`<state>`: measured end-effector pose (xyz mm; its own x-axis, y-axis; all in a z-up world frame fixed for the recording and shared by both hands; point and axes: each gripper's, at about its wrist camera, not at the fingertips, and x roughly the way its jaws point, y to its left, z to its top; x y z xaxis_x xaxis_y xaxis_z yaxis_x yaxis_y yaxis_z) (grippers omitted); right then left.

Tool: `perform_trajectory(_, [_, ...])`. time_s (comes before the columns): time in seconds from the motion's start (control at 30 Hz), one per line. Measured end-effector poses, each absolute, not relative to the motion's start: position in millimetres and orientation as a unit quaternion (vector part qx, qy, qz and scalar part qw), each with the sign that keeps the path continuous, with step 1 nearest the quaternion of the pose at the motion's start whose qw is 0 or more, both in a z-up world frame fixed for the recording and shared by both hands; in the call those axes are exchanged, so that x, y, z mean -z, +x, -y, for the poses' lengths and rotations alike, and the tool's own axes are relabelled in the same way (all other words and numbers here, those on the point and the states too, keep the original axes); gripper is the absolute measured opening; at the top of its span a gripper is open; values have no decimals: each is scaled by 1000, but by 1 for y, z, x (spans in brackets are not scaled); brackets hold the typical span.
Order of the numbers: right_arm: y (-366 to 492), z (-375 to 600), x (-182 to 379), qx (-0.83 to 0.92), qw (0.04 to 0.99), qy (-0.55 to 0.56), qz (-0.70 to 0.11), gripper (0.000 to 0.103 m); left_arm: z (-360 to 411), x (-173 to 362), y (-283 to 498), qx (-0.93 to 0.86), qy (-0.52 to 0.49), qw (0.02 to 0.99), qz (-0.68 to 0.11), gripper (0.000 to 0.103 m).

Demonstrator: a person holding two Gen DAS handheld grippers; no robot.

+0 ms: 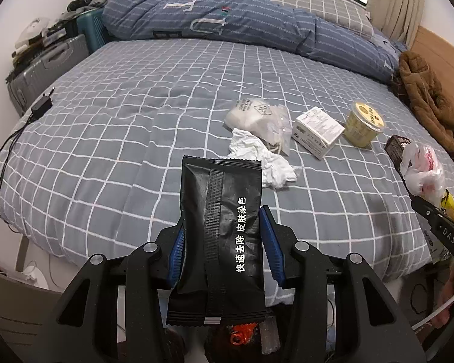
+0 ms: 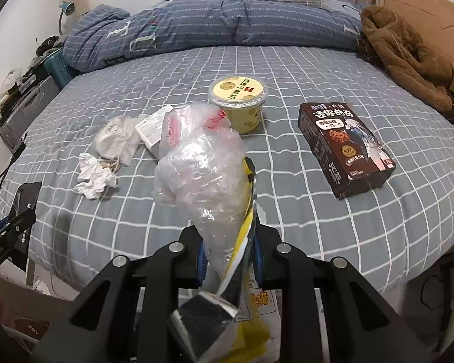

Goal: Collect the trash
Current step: 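Lift the black sachet and clear bag with wrapper and carry them to the bin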

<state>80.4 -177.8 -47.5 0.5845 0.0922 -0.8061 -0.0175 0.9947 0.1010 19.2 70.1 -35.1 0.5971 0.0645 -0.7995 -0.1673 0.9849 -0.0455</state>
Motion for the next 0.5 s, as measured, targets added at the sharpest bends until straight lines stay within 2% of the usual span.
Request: perform_trajectory(0.5, [26,165,32,-53,892,41,-447,22,-51,24,-23,-44,-59,895,-440,44])
